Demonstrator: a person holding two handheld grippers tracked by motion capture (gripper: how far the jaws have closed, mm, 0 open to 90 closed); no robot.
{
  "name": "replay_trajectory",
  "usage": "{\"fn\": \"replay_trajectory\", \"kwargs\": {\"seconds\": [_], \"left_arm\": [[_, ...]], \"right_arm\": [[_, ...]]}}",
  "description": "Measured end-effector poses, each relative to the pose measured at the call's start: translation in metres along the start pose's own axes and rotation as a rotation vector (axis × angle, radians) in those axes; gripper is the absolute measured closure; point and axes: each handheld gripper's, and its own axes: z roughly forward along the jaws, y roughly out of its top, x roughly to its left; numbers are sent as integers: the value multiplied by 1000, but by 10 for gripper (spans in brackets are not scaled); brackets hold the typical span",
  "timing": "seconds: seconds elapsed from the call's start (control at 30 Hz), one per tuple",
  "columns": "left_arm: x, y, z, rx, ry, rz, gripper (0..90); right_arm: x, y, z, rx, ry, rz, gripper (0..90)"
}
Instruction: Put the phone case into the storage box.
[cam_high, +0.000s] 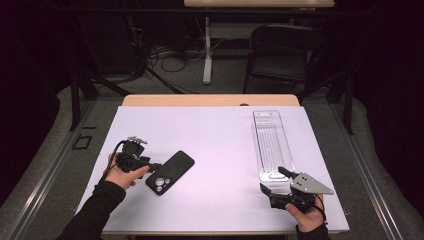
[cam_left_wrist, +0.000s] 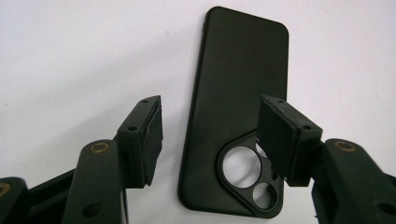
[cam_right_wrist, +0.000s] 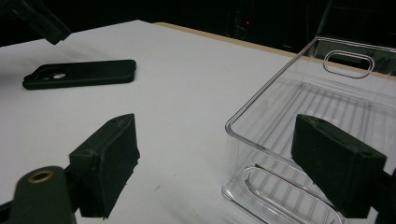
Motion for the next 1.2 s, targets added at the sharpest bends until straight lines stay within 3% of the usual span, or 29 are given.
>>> {"fn": "replay_trajectory", "kwargs": {"seconds": [0.1, 0.43, 0.7, 0.83, 1.2], "left_arm": [[-3, 2, -2, 2, 15, 19, 397], [-10, 9, -2, 58, -34, 30, 170], [-15, 18, -3, 83, -43, 41, 143], [-18, 21, -2, 98, -51, 54, 2], [-21, 32, -3, 126, -18, 81, 3]], "right_arm": [[0, 0, 0, 0, 1, -4, 144], [0, 0, 0, -3, 0, -5, 144], [0, 0, 0, -3, 0, -5, 144], [0, 0, 0, -3, 1, -7, 144], [0, 0, 0, -4, 2, -4, 144]]}}
